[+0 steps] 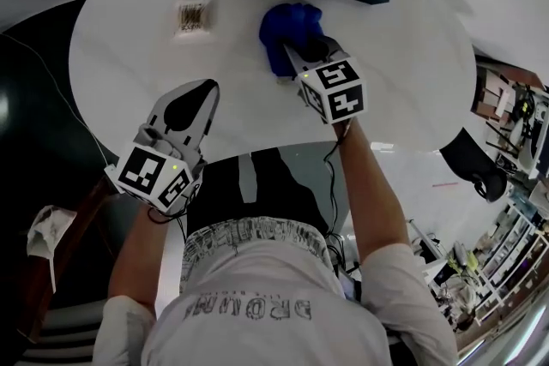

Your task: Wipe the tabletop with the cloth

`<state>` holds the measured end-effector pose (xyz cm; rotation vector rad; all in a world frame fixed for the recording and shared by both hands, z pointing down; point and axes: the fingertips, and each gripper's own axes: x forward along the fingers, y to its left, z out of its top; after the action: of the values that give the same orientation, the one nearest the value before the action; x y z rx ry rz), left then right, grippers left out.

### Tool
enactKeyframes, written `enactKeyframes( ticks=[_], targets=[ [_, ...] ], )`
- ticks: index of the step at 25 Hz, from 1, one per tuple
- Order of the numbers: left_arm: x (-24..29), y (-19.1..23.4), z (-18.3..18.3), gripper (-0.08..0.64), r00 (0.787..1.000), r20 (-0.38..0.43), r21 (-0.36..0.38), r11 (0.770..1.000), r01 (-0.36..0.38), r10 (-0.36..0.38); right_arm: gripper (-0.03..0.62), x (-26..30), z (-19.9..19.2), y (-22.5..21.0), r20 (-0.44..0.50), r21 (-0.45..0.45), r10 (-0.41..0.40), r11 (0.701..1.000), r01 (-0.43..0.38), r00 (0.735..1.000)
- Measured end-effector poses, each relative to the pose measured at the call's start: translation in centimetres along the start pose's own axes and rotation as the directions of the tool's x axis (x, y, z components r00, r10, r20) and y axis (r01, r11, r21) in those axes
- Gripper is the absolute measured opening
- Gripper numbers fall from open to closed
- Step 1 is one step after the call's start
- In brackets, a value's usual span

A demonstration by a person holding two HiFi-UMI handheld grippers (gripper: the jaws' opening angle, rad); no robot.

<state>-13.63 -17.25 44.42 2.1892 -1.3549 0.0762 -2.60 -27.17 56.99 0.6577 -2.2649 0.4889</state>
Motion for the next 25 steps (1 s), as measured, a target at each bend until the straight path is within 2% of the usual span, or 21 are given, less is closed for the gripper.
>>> enactKeyframes(
  ticks=[7, 14, 25],
  targets=[
    [3.6, -4.4, -0.2, 0.028, 0.997, -0.032, 0.035, 0.997, 0.070, -0.069, 0.071, -4.7, -3.7, -5.1, 0.005, 0.074, -0.079, 0.994, 0.078, 0.997],
    [7.1, -9.2, -1.0, 0.028, 0.987, -0.070, 0.066, 0.987, 0.148, -0.144, 0.071, -9.3, -8.0, -9.8, 0.005, 0.155, -0.153, 0.976, 0.150, 0.988],
    [9.5, -12.4, -1.9, 0.028, 0.975, -0.096, 0.087, 0.974, 0.208, -0.199, 0.071, -13.0, -11.5, -13.3, -0.003, 0.209, -0.216, 0.955, 0.212, 0.976]
  ],
)
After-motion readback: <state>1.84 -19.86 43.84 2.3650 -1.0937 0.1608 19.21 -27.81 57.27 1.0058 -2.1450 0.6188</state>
